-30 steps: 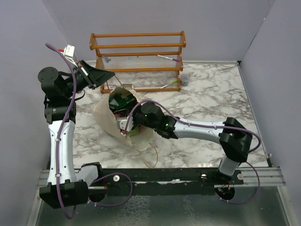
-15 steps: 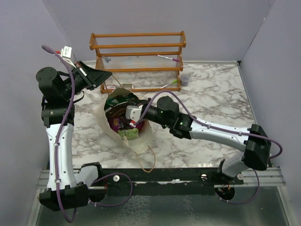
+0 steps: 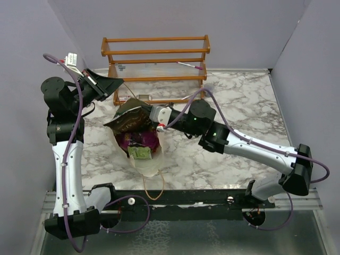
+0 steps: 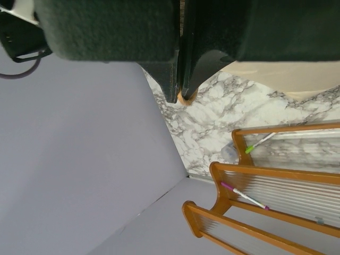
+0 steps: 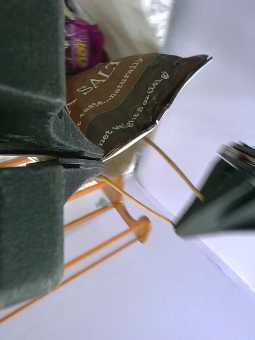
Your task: Take the snacks out of the paper bag
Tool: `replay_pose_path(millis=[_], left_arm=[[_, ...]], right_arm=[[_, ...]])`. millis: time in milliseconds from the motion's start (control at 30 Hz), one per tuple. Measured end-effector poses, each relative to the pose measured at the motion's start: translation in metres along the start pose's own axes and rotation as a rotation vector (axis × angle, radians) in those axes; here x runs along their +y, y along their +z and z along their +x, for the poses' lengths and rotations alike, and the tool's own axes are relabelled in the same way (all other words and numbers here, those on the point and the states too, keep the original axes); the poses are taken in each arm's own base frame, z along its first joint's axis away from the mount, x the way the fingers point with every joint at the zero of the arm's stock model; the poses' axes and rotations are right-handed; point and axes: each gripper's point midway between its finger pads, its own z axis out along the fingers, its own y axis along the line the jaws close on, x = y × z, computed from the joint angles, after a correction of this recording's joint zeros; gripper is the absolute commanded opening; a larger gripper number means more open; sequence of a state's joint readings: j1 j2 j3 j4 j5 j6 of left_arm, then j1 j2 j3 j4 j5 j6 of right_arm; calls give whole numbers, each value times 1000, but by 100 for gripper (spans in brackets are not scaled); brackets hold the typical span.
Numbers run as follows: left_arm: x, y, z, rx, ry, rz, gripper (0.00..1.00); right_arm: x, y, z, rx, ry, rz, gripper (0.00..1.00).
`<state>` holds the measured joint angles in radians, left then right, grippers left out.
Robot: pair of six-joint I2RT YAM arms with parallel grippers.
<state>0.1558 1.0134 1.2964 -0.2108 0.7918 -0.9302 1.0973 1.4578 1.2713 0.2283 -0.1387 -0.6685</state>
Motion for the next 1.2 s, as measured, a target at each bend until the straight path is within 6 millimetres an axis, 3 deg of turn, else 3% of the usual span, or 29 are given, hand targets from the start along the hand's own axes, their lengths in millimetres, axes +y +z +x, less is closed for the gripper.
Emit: replay_pose_path(millis=[333,600,700,800,967,1067,1133,1200], left_arm=[[5,-1,0,-21,-13,-20,0],[7,0,-3,-36,-13,-32,0],[9,0,-4,-41,-14,-39,0],[11,1,-5,-48,-9,-47,0],[15,1,-6,-57,8,-65,0],[17,0,-6,-56,15,-81,0],[19,0,-6,-56,16,-91,0],[20,-1,-5,-55,15,-96,0]], right_arm=[[-79,-33,-119,-270,115,145,2],[-110,-59,-166,-375,187,195,1],[-118,-78,-179,-392,191,213,1],[-134,-110,-192,-403,182,270,1],[-146,-179,-188,-387,149,406,1],[-152,-202,-172,-324,136,487,1],[-153,-208,-152,-250,140,542,1],[-146,-209,-114,-121,161,588,2]])
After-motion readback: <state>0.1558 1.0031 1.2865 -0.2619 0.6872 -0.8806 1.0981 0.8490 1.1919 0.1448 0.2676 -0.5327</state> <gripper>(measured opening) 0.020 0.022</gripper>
